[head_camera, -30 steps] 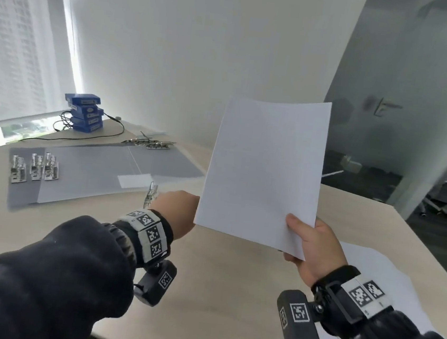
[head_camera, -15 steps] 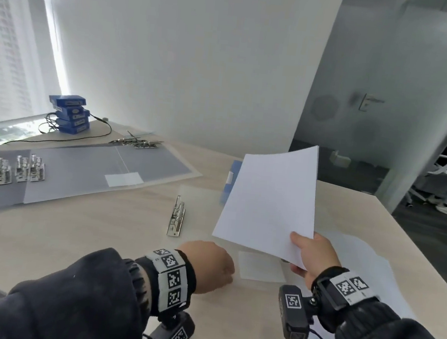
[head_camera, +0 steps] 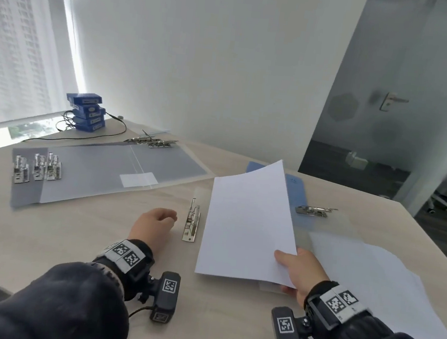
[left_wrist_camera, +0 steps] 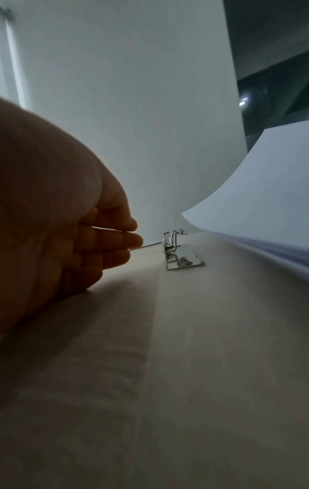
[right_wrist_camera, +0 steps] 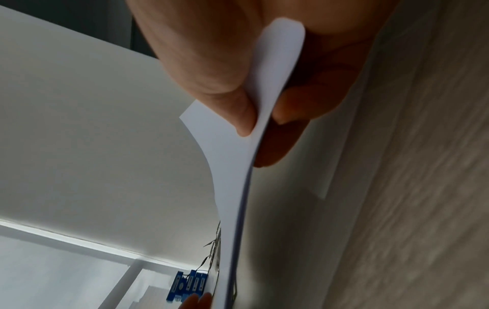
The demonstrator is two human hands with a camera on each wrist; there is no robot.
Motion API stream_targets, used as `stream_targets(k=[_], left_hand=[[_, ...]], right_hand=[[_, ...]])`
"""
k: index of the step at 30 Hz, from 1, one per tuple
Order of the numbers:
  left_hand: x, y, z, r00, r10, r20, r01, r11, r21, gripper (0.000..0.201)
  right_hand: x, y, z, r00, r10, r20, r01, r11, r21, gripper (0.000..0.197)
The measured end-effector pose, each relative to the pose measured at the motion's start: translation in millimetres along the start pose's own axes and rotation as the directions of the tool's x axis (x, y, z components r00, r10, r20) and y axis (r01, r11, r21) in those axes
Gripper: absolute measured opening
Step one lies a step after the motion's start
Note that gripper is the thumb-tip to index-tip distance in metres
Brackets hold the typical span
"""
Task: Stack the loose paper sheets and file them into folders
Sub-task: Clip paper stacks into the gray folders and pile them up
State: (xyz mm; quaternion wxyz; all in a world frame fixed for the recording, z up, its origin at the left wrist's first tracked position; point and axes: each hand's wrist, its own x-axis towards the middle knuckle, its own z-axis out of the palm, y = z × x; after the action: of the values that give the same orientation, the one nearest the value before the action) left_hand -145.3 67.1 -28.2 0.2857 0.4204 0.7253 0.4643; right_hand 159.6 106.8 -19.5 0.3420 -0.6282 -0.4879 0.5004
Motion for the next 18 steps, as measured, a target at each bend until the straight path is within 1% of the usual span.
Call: stream_targets(k=[2,4,7,10,13,18], left_hand=[[2,-3,0,1.0,0.0,-0.01,0.0,1.0,-0.005,0.027],[1,-5,1,1.0,0.001,-0.017,-0.001,1.0,0.03,0.031],[3,-10,6,1.0,0.004,-0.012,-0.003,0.995,0.102,0.033],[5,-10,10,1.0,0.002,0.0,-0.002,0.977,0.211,0.033],[8,-6,11,0.999,0.034,0.017,-0.037,0.962,0.27,0.037],[13,-8,14,0.996,0.073,0.052,-0.087,0.934,0.346,0.037]], right_hand=[[2,-1,9,1.0,0.006,0.019,-0.006,1.0,-0.012,0.005],[2,-2,17,0.999,0.013,0.038,-0.013,1.0,-0.018,0.007],[0,-2,26,0.998,0.015,0.066,-0.014,1.0,-0.019,0.009],[-1,-1,31,0.996,0.016,0.087,-0.012,0.999,-0.047,0.008],[-5,-6,30,0.988,0.055,0.144,-0.047,0.997,-0.056,0.008],[-5,-14,15,0.95,0.161,0.269,-0.12,0.98,-0.161,0.021]])
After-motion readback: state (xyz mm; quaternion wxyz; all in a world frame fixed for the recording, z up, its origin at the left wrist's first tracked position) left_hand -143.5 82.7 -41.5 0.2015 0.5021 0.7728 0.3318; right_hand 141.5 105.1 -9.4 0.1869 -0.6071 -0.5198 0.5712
